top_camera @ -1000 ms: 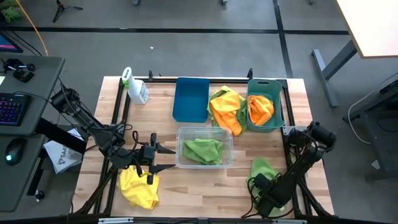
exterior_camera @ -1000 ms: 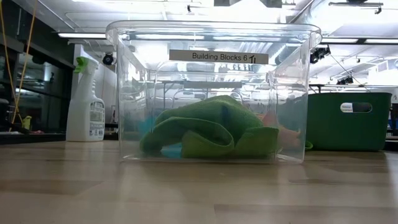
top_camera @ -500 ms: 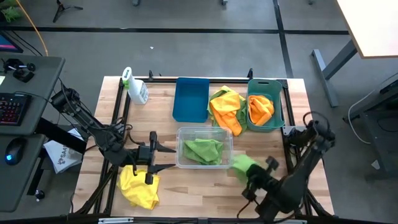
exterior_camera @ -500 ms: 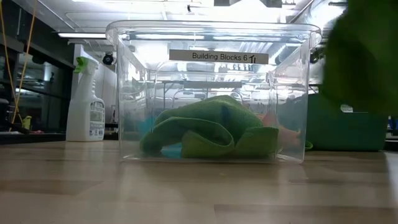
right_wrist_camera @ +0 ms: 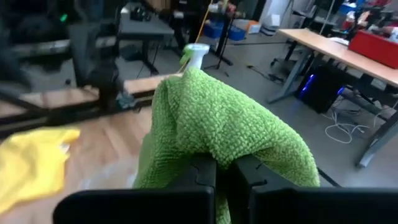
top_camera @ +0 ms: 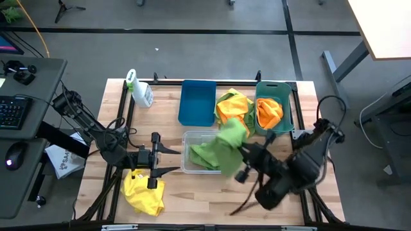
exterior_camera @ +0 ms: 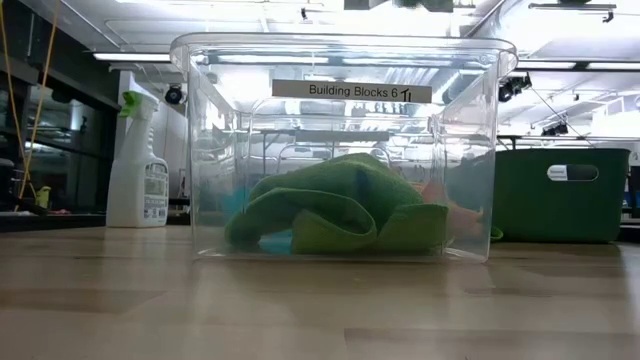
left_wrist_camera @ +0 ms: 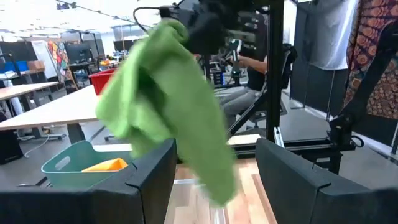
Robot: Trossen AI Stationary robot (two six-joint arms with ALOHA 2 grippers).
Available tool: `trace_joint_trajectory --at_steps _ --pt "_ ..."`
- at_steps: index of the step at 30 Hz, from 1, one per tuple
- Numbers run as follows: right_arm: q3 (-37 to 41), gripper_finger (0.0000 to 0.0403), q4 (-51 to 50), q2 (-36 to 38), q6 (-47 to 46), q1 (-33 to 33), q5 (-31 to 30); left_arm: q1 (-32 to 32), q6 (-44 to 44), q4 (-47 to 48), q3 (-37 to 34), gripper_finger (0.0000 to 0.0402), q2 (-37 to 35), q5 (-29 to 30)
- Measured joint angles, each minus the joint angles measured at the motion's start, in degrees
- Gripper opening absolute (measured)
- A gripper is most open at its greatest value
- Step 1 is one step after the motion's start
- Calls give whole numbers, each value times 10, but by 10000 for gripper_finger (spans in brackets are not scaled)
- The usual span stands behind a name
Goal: Sort microfiber towel by color & place in baskets
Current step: Put the bottom green towel into the transparent bin
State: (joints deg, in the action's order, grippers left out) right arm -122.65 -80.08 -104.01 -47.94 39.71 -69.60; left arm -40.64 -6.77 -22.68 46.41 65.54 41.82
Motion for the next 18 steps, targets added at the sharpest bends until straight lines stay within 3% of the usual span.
trace_joint_trajectory --at_steps 4,8,13,18 --pt "22 0 102 0 116 -47 39 0 1 0 0 209 0 0" --pt "84 0 165 0 171 -92 69 0 2 0 0 209 0 0" --pt "199 0 196 0 136 -144 132 0 20 1 0 209 0 0" --pt "342 0 294 -1 132 -156 211 0 20 3 0 209 0 0"
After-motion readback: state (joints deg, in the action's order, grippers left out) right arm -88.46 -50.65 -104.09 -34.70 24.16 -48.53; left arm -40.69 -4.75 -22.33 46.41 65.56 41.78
